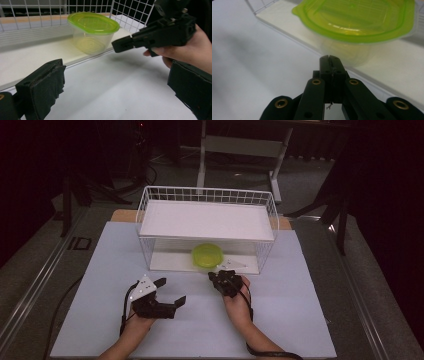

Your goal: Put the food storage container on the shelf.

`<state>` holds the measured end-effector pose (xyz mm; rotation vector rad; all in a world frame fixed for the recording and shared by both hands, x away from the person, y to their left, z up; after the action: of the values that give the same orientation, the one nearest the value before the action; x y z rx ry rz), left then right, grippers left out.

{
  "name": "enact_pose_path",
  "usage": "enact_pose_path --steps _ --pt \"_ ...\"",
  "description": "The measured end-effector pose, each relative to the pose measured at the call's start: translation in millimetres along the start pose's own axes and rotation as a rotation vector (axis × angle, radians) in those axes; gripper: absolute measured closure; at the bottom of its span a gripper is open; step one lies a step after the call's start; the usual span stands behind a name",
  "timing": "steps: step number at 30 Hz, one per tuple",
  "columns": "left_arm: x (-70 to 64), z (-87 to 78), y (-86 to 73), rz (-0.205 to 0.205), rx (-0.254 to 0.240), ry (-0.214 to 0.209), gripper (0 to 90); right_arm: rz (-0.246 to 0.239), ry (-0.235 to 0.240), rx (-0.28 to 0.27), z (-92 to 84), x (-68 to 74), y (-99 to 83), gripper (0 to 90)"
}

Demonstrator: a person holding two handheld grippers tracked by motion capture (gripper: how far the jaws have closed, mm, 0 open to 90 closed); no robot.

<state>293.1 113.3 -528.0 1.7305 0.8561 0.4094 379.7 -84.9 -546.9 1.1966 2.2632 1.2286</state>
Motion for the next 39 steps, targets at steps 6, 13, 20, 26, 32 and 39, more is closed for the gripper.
enact_pose_path --steps 6,13,20,26,32,39 --pt "-0.8 0.9 -0.5 -0.002 -0.007 -0.003 1.9 0.019 -0.009 -0.003 9.2 -6.4 4.1 90.0" --pt "-2.3 2.1 -0.7 -0.004 -0.003 -0.003 1.9 0.033 -0.018 -0.001 19.3 -6.2 10.2 89.9" --pt "-4.4 2.6 -1.4 0.001 -0.001 -0.009 1.9 0.014 -0.032 0.011 32.2 -3.7 19.2 89.9" --pt "-6.7 2.4 -0.6 0.009 -0.008 -0.016 1.9 0.027 -0.044 0.021 40.6 -5.8 19.3 89.8" --pt "-5.6 1.4 0.4 0.001 -0.012 -0.027 1.9 -0.017 -0.011 0.01 27.8 7.4 14.3 87.1" --pt "-8.0 0.4 2.1 0.036 0.008 -0.024 1.9 -0.01 0.026 -0.012 0.6 13.6 8.9 77.7"
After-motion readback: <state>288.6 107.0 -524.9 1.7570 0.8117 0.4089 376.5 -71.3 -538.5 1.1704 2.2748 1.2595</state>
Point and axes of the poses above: each handheld gripper's, and its own axes: z roughly forward along the jaws, y roughly out of its top, x roughly to its left, the point moved 5 cm from there along z, roughly forward along the jaws, and after that the axes turned 3 degrees about z, right-handed, at the moved point
